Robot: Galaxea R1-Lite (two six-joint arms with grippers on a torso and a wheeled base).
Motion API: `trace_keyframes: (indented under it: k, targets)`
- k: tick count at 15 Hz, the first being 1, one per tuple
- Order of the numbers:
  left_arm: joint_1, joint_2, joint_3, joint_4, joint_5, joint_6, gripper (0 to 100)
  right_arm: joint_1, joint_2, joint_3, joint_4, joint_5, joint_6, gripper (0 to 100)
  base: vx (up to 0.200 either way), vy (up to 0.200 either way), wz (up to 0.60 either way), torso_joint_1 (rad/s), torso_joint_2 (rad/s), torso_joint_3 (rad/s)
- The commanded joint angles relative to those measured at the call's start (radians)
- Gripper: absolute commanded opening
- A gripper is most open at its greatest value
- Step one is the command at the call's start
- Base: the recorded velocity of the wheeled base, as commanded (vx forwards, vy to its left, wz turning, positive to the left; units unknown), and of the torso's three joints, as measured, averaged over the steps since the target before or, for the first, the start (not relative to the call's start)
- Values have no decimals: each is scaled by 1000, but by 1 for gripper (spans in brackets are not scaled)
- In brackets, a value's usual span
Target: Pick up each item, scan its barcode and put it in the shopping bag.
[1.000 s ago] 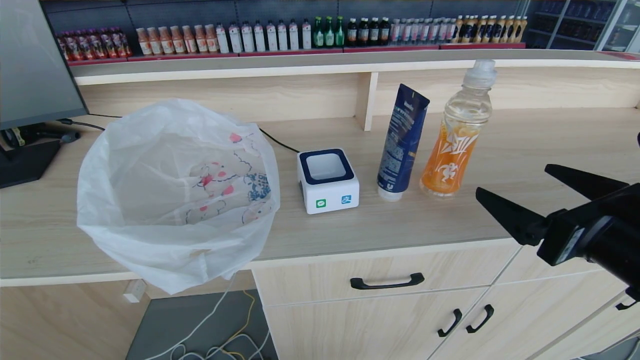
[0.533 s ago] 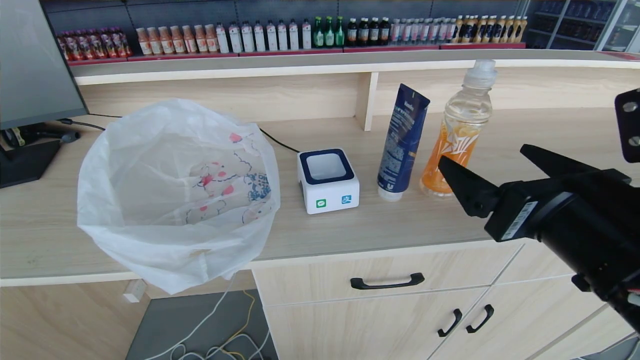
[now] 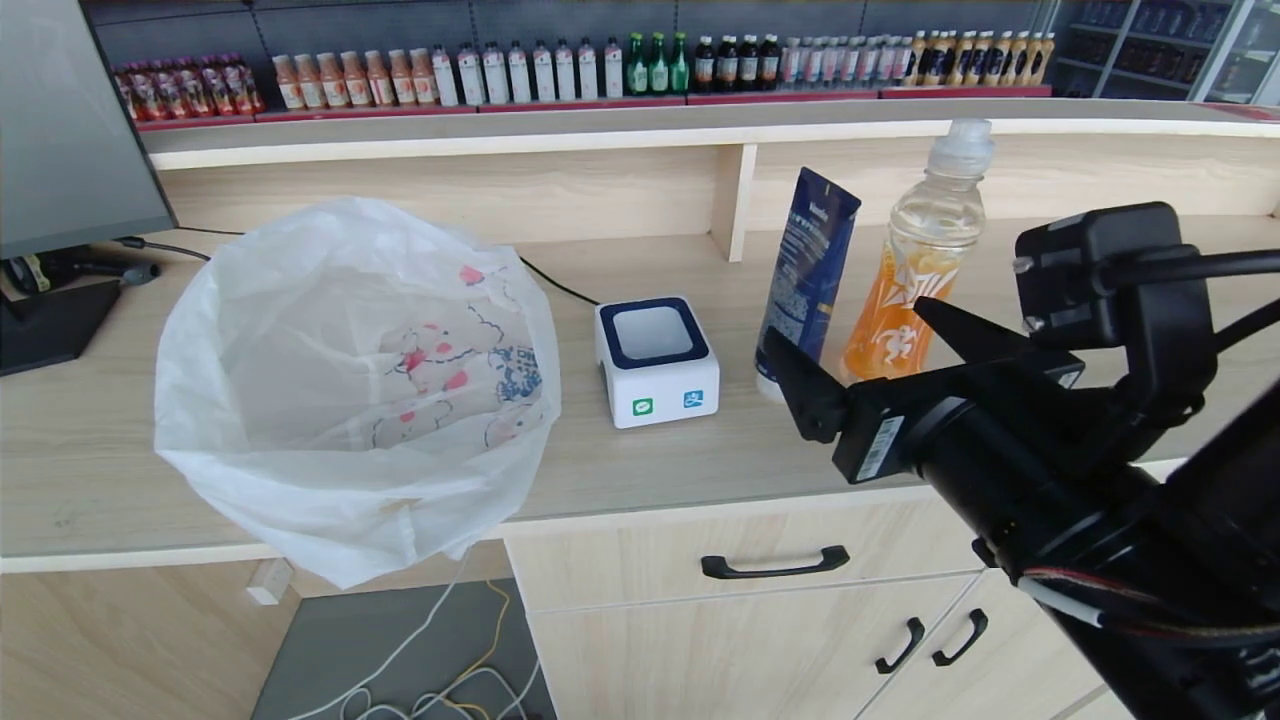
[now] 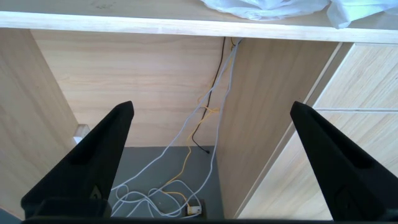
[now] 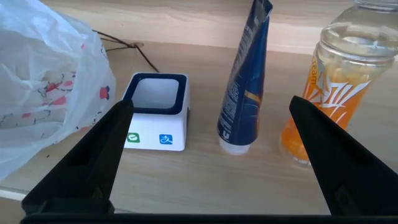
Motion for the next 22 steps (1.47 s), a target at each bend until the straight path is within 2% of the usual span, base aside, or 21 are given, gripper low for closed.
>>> trace_keyframes:
  k: [1,4,8,11,17,22]
  targets:
    - [0,0,0,0,0,-1,100,-9,37,-5,0,5,3,100,0,0,0,0,0,0]
    - [0,0,0,0,0,-1,100,-45,88,-41,-42,6,70,100,0,0,0,0,0,0]
    - [0,0,0,0,0,-1,100,-103,152,-151,-43,68,72,100,0,0,0,0,0,0]
    - [0,0,0,0,0,-1,100,-111,218,-222,-43,85,81,100,0,0,0,0,0,0]
    - [-1,0,0,0,0,-1,100,-129,235,-238,-39,105,79,100,0,0,0,0,0,0]
    - [0,0,0,0,0,-1,100,-181,231,-237,-37,108,78,100,0,0,0,0,0,0]
